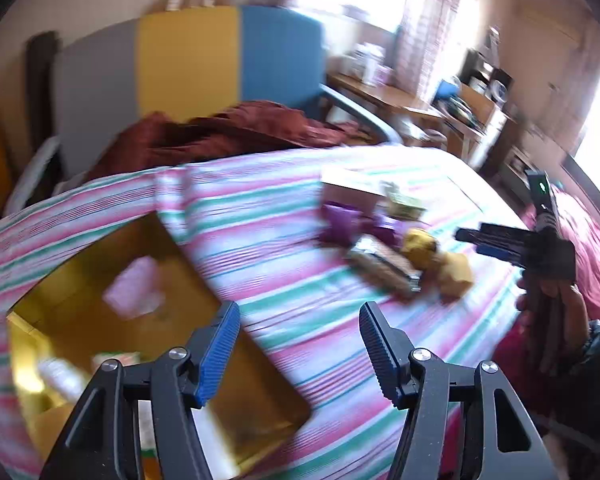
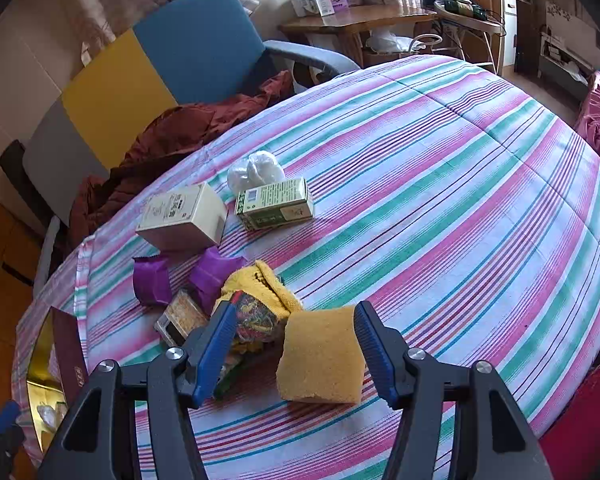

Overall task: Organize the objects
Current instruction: 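Grasp the clear cracker packet with left while right grasps the yellow sock bundle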

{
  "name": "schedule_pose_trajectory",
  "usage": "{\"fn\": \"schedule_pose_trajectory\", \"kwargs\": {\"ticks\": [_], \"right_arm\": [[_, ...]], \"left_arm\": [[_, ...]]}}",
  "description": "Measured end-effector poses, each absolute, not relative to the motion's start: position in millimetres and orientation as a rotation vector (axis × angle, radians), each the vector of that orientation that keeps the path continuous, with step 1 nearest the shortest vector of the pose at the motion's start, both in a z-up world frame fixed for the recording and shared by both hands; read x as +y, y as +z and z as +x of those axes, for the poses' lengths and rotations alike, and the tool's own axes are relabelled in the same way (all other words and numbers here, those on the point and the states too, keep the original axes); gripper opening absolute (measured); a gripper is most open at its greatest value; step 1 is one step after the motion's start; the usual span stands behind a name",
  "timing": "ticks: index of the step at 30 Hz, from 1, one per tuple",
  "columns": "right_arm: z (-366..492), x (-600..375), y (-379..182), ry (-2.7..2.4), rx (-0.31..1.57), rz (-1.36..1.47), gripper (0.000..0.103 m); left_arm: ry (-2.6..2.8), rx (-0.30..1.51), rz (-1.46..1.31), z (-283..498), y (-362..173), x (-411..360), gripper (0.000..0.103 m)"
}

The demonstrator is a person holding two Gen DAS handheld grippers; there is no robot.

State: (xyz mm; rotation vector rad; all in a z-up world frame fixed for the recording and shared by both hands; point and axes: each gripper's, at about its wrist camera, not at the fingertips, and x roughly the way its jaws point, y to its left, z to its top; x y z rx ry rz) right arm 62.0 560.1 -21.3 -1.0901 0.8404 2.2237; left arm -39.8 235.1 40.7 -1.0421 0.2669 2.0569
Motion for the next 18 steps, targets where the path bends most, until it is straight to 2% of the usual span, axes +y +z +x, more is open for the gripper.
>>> {"fn": "schedule_pose_trajectory", "kwargs": {"ticks": [5, 10, 18], "right_arm": [[59.7, 558.2, -20.1, 2.24, 0.829, -1.082, 0.062], [59.6, 558.3, -19.3, 2.263, 0.849, -1.075, 0.062], [58.7, 560.4, -19.9, 2.297, 0.918, -1.073, 0.062]], "left_arm": [[1.949, 0.352, -1.098, -30.1, 23.3, 308.0, 0.063], [1.871, 0.322, -1.299, -45.0, -16.2, 362.2, 0.059], [1.897, 0.23, -1.525, -75.5, -65.8, 414.9, 0.058]]}}
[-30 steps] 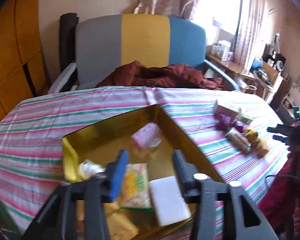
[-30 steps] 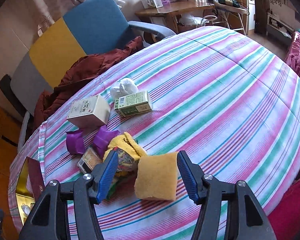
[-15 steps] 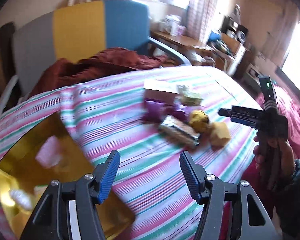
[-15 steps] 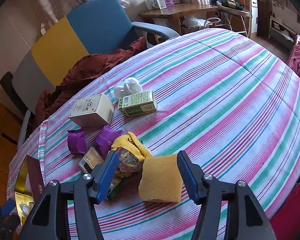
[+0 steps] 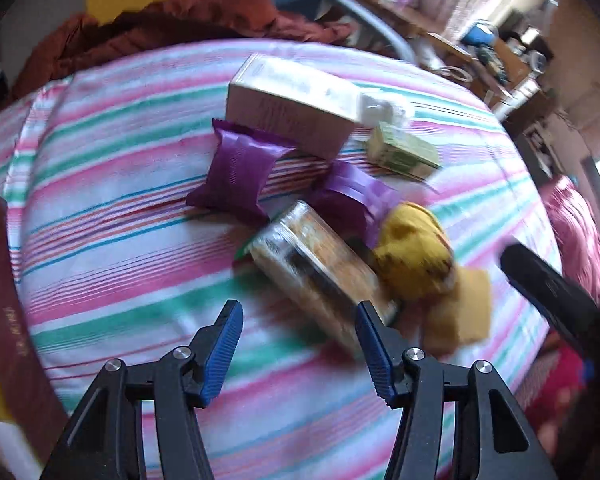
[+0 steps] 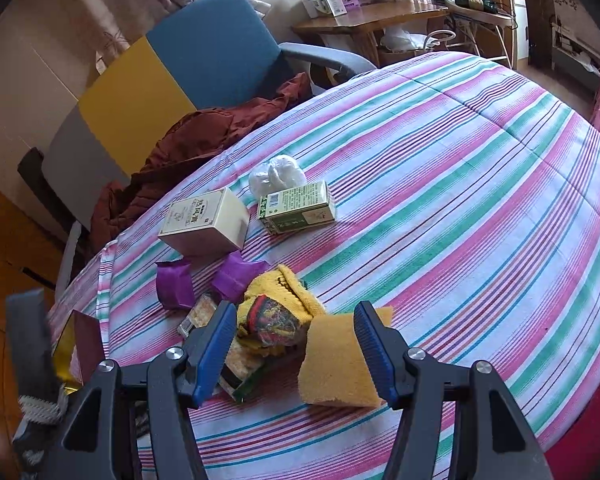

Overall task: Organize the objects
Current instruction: 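Grasp the clear cracker packet with left while right grasps the yellow sock bundle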

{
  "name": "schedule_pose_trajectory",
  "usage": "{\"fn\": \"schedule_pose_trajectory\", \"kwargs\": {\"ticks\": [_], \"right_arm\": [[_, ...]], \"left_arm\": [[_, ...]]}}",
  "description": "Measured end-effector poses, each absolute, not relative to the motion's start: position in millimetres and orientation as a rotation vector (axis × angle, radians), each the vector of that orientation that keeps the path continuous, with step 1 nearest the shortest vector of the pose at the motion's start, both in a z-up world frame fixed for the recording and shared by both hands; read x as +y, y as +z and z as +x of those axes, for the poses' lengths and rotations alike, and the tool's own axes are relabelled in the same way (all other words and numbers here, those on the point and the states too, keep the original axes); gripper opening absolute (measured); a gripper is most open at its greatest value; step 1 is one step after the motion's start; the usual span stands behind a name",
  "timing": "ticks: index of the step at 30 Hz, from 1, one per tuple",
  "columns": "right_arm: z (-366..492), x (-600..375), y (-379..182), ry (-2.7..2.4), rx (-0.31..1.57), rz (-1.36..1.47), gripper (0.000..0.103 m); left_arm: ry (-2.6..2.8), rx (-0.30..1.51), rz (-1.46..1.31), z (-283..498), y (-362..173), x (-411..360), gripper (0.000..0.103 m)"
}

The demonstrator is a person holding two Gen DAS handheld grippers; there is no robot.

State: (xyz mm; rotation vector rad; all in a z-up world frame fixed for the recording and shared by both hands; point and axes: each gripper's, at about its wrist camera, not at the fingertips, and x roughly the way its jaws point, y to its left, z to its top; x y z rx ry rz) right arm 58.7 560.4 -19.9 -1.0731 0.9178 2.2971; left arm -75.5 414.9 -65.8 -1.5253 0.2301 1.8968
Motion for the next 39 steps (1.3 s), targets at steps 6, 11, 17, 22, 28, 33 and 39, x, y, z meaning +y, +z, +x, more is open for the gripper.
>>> {"fn": "schedule_pose_trajectory", "kwargs": {"ticks": [6, 11, 17, 22, 28, 33, 39], "right_arm": [[56.4, 560.3, -22.2, 2.312, 0.95, -1.093, 0.062], [55.7, 560.8, -23.7, 2.311, 0.957, -1.103, 0.062], [51.7, 556.8, -26.1, 2.303, 0.923, -1.138, 0.062], [47.4, 550.7, -27.7, 2.3, 0.869, -1.174, 0.062], [30.7, 532.9, -28.5, 2.339, 0.735, -1.281, 0.061], [-3.2, 524.4, -38.5, 2.345, 0.571, -1.431, 0.061], [-26.4, 526.7, -68.1, 2.267, 0.358, -1.539, 0.054]], "left_arm": [[1.948, 0.183, -1.556, -90.5, -77.6, 437.5, 0.072], [1.994, 0.312, -1.451, -79.9, -81.5, 453.0, 0.078], [1.96, 0.428, -1.289, -62.5, -82.3, 423.1, 0.063], [1.945, 0.46, -1.22, -46.5, -85.2, 392.6, 0.063], [1.917, 0.478, -1.207, -40.6, -86.2, 373.1, 0.062], [1.912, 0.469, -1.206, -37.2, -86.5, 371.7, 0.062], [1.922, 0.476, -1.176, -32.1, -87.6, 364.9, 0.062]]}}
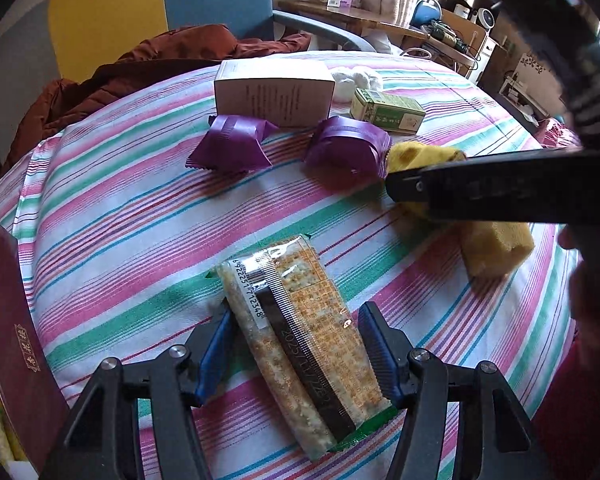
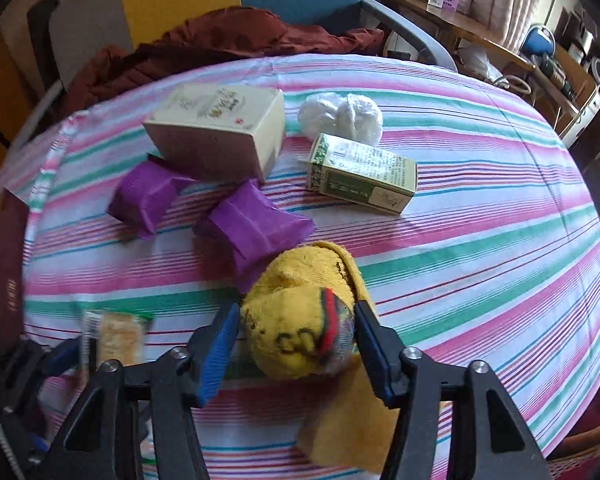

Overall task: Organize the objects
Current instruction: 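Grasp the clear cracker packet with left while right grasps the yellow sock bundle, then carry the cracker packet into the tray with left while right carries the sock bundle over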

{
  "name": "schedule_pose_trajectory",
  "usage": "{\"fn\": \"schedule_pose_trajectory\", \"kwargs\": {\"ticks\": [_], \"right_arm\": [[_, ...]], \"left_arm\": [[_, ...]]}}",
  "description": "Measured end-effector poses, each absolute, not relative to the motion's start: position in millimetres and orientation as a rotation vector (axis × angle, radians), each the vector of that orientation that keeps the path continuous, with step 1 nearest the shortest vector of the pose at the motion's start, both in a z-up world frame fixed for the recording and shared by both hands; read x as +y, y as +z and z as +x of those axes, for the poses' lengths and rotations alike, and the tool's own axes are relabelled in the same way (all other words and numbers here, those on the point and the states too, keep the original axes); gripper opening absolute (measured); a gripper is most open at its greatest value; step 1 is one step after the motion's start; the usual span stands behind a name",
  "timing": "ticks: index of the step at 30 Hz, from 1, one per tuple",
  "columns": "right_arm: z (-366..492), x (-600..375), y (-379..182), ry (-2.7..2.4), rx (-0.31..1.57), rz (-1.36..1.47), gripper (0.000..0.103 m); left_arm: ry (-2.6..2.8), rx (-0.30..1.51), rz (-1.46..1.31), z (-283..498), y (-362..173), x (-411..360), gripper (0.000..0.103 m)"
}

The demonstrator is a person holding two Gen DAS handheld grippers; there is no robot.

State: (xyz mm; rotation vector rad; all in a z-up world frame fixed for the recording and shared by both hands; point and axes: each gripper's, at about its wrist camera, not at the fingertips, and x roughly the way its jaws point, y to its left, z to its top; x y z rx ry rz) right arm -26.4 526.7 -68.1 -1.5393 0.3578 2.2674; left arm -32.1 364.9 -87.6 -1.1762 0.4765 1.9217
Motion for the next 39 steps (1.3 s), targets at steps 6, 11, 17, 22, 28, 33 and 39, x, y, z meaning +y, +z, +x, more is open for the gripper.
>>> {"fn": "schedule_pose_trajectory", "kwargs": {"ticks": [6, 11, 17, 22, 28, 33, 39], "right_arm": [[-14.7, 534.2, -59.5, 2.32, 0.436, -1.463, 0.041], [-5.0, 541.5, -47.4, 2.371, 0.492, -1.371, 0.04], [0.8, 546.2, -35.9, 2.405, 0.486, -1.294, 0.04], [0.5, 533.8, -22.8, 2.433, 0.514, -1.255, 0.04], [9.4, 506.7, 0.3, 2.52, 0.502, -1.212, 0.04], [11.8, 451.6, 21.1, 2.672, 0.503, -1.225, 0.04], [3.7, 353.5, 29.0, 2.891, 0.413, -1.355, 0.04]], "left_arm": [[1.938, 0.479, -1.168, -34.2, -88.4, 372.0, 0.058], [1.938, 0.468, -1.186, -26.8, -81.4, 356.6, 0.051], [1.91, 0.395, -1.191, -13.3, -66.8, 335.4, 0.049], [1.96, 0.289, -1.109, -9.5, -21.9, 293.9, 0.049], [2.075, 0.166, -1.057, -34.9, 16.1, 231.2, 0.049], [2.172, 0.036, -1.113, -58.0, 18.1, 173.3, 0.049], [2.234, -0.128, -1.232, -83.3, 1.3, 115.0, 0.049]]}}
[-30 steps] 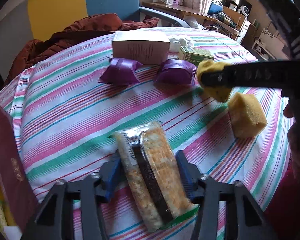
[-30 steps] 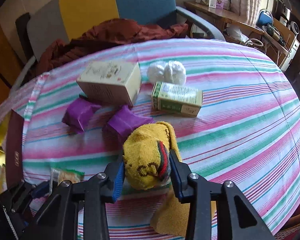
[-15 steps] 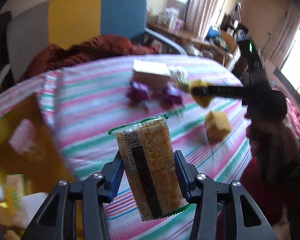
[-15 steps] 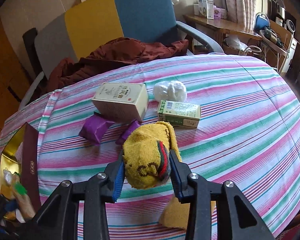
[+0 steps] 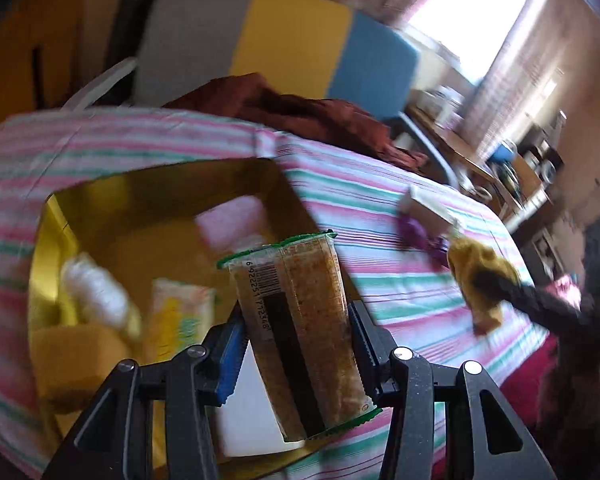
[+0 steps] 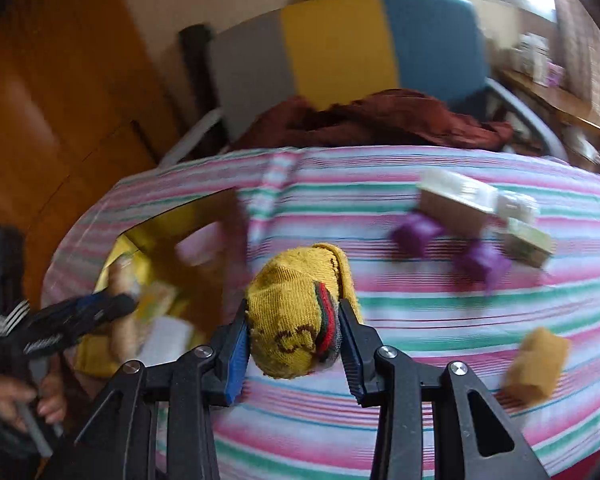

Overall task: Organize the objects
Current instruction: 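Carry the cracker packet into the tray with left while right carries the sock bundle over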

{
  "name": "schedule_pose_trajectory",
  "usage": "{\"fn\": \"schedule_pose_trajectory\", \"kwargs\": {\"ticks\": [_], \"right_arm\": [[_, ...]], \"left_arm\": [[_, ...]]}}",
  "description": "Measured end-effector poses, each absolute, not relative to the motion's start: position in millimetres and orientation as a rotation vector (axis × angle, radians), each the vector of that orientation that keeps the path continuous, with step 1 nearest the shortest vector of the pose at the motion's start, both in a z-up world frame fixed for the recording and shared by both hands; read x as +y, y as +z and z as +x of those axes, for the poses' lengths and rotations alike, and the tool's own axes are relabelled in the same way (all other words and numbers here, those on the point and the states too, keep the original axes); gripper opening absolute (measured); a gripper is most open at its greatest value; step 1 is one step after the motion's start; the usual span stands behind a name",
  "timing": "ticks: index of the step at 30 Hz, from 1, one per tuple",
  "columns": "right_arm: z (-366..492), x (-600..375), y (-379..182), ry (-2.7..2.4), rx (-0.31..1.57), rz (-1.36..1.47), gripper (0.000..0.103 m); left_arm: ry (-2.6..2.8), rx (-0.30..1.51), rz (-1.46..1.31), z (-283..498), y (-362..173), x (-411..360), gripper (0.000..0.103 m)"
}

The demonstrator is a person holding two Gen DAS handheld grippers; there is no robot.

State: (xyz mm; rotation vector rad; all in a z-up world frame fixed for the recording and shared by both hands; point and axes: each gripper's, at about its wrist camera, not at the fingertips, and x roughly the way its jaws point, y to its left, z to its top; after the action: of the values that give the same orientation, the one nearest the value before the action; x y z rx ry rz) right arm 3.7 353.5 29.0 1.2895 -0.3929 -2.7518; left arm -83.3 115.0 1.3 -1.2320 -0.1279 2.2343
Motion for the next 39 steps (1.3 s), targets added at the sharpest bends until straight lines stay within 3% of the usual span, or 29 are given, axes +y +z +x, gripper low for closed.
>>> {"fn": "schedule_pose_trajectory", "kwargs": {"ticks": [6, 14, 18, 39], "right_arm": [[-4.3, 270.8, 21.1, -2.58, -0.224, 1.284, 0.04], [-21.9, 224.4, -13.5, -2.485, -0.14, 1.394, 0.04], [-22.7, 220.9, -35.3, -2.456, -0.122, 1.485, 0.045], [-5.5, 240.2, -7.8, -2.585, -0.18, 1.38, 0.049]], "left_arm": [[2.218, -0.281, -1.309, -108.0, -10.3, 90.6, 0.049], [2.193, -0.438, -1.388, -163.7, -21.2, 113.7, 0.05], [2.142, -0.558, -1.482, -171.5, -38.1, 111.9, 0.069], [2.295, -0.317, -1.406, -98.1, -32.2, 68.8, 0.073]]}}
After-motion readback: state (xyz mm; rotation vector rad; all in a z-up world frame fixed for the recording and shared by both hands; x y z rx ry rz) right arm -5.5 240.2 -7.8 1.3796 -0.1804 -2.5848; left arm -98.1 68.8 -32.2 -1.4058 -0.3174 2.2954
